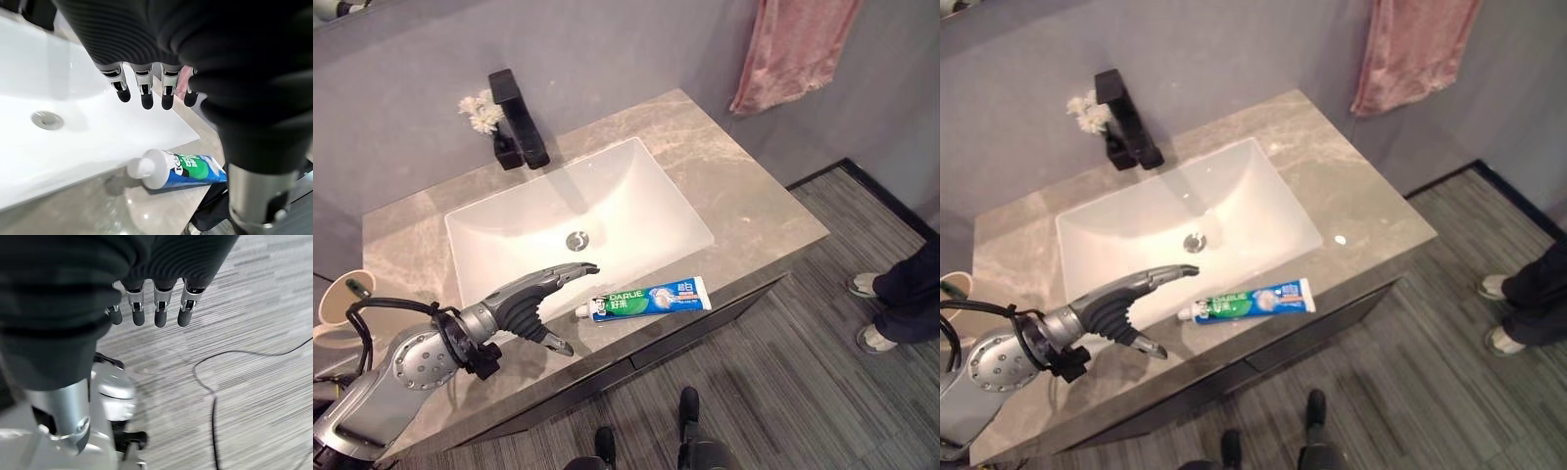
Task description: Put brush and paste in cup on sink, flatten towel.
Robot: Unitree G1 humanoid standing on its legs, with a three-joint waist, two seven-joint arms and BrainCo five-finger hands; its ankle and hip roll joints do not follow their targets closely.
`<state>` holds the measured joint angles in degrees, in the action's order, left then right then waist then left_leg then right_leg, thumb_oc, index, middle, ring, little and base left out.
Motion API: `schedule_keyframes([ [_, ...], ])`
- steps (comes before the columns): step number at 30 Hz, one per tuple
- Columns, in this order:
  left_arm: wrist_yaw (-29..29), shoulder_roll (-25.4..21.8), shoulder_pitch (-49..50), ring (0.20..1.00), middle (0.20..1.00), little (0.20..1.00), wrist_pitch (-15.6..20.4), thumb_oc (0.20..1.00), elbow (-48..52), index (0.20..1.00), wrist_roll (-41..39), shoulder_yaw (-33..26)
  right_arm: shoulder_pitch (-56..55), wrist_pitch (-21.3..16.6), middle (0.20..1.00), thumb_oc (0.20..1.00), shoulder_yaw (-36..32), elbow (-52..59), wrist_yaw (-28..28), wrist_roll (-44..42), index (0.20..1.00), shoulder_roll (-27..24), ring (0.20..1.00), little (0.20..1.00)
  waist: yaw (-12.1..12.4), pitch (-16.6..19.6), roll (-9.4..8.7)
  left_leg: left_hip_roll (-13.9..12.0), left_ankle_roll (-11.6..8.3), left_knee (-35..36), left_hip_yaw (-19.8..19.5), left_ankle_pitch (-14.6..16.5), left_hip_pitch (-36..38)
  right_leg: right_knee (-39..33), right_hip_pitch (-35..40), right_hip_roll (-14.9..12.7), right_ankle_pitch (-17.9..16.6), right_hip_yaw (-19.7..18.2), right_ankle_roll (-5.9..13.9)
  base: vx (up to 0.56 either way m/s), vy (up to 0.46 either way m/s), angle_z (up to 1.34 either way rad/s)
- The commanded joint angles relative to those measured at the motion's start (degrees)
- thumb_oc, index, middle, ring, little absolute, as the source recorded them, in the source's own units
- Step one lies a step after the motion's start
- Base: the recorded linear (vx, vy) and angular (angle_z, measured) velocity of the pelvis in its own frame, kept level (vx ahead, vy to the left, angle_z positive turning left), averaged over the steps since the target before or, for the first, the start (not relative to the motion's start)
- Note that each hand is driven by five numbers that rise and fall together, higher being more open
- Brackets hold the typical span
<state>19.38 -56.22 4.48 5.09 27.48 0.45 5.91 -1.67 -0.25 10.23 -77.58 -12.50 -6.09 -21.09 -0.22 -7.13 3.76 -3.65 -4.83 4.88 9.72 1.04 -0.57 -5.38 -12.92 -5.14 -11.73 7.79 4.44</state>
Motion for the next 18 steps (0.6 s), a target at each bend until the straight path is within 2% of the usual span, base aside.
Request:
schedule_keyframes([
  [1, -0.4, -0.3, -1.3, 1.000, 1.000, 1.000, 1.3, 1.000, 0.2, 1.000, 0.2, 0.2, 0.1, 0.1, 1.000, 1.000, 1.4, -0.5, 0.7, -1.4, 1.000, -0.2, 1.000, 1.000, -0.7, 0.0, -0.78, -2.4, -0.12, 0.1, -4.4, -2.6, -7.8, 1.5, 4.1, -3.4, 8.1, -2.4, 4.44, -0.03, -0.005, -0.14],
  [18, -1.0, 0.5, -1.0, 1.000, 1.000, 1.000, 1.3, 1.000, -3.7, 1.000, 4.0, 2.4, 1.6, 0.0, 1.000, 1.000, 2.8, 0.0, 1.1, -2.4, 1.000, 0.2, 1.000, 1.000, -0.7, -1.3, -0.90, -3.1, -0.43, 0.0, -3.1, -3.4, -10.1, 0.6, 1.0, -2.8, 6.8, -4.2, 4.14, -0.01, -0.007, -0.05],
])
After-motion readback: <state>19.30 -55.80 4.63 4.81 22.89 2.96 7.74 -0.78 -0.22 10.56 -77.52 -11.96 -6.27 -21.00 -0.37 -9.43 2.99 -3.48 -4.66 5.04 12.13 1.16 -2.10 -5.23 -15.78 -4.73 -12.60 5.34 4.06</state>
